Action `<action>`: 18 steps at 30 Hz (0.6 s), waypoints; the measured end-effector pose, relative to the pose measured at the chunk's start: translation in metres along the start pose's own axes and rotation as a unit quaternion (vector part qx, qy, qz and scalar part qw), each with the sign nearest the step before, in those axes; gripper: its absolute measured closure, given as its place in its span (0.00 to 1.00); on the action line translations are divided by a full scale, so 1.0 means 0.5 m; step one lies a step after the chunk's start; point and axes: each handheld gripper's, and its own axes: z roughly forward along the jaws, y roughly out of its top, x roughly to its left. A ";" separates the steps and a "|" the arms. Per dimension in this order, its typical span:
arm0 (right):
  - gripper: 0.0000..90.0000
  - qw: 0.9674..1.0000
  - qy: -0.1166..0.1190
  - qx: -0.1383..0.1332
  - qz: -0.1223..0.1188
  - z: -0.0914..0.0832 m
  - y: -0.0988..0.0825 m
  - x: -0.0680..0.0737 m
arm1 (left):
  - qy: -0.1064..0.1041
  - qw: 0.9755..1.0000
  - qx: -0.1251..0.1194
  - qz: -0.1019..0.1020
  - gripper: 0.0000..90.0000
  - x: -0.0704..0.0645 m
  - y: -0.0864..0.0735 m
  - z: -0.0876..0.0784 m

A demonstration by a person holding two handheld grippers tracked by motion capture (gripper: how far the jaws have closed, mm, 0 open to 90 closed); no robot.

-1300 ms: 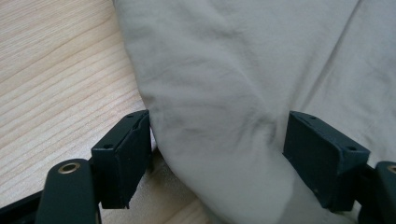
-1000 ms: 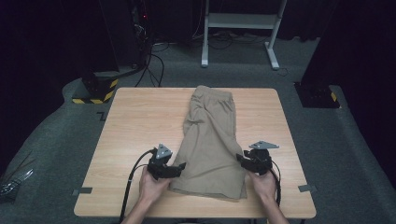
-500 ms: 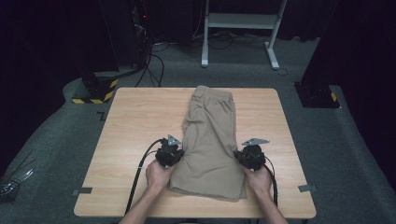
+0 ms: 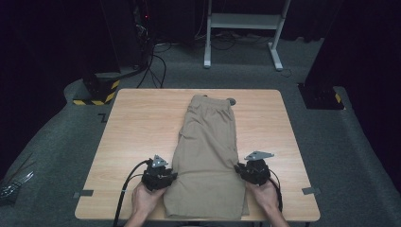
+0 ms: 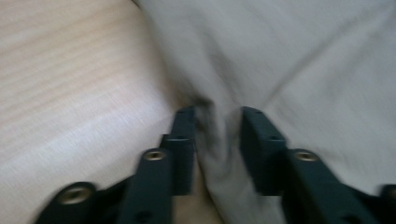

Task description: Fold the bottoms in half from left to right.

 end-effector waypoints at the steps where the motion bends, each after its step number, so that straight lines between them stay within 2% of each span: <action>1: 0.78 1.000 0.001 -0.007 0.008 -0.002 0.008 -0.005 | 0.000 1.000 -0.006 -0.003 0.61 0.005 0.011 0.005; 3: 0.76 1.000 0.005 -0.023 0.019 -0.002 0.026 -0.012 | -0.003 1.000 -0.018 -0.011 0.59 0.014 0.034 0.019; 6: 0.69 0.999 0.001 -0.036 0.033 0.008 0.056 -0.024 | 0.000 1.000 -0.016 -0.015 0.57 0.024 0.065 0.046; 9: 0.68 0.998 -0.006 -0.042 0.053 0.025 0.083 -0.039 | 0.011 1.000 -0.016 -0.012 0.58 0.030 0.085 0.065; 11: 0.68 0.997 -0.016 -0.036 0.060 0.041 0.100 -0.048 | 0.011 1.000 -0.012 -0.008 0.64 0.029 0.093 0.074; 14: 0.69 0.997 -0.038 -0.030 0.068 0.069 0.118 -0.060 | 0.015 1.000 -0.002 0.010 0.74 0.019 0.094 0.082; 16: 0.72 0.996 -0.050 -0.026 0.075 0.089 0.125 -0.067 | 0.020 1.000 0.002 0.019 0.79 0.014 0.092 0.084; 18: 0.80 0.996 -0.054 -0.003 0.072 0.110 0.129 -0.071 | 0.019 1.000 0.002 0.020 0.83 0.012 0.088 0.084</action>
